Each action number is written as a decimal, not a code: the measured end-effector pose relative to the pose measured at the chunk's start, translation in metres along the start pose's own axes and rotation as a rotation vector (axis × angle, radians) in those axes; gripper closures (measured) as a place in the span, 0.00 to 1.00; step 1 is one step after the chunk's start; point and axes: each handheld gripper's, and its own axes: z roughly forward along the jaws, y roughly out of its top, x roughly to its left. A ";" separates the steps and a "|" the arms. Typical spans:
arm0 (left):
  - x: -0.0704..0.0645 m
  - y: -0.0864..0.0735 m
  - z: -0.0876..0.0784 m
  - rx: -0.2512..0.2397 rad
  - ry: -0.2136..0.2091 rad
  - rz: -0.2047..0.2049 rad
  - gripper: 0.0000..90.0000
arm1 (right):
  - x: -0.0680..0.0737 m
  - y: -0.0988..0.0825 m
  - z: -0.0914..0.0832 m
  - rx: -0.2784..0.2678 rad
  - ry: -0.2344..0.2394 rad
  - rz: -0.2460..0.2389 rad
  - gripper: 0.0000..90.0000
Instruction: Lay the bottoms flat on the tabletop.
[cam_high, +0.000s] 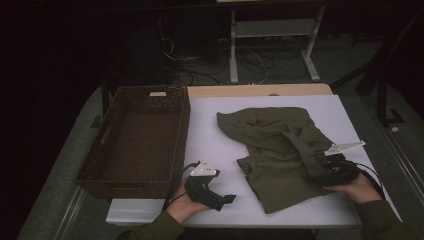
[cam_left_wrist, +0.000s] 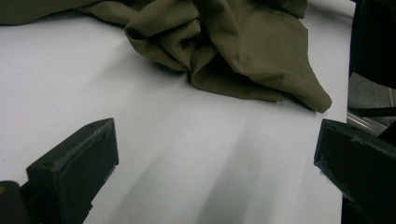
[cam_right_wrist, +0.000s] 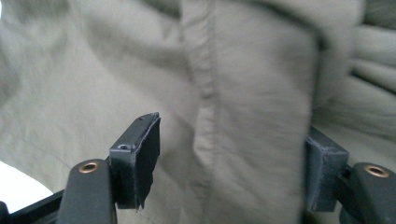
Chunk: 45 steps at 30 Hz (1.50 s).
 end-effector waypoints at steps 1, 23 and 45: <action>0.000 0.000 0.000 0.001 0.000 0.000 0.00 | 0.002 0.000 0.002 0.004 -0.008 -0.018 0.38; 0.000 0.000 0.001 0.012 0.003 0.008 0.00 | 0.012 0.017 -0.018 -0.060 -0.087 -0.111 0.96; -0.001 0.000 0.001 0.012 0.000 0.013 0.00 | 0.040 0.099 0.001 -0.222 0.000 -0.222 0.96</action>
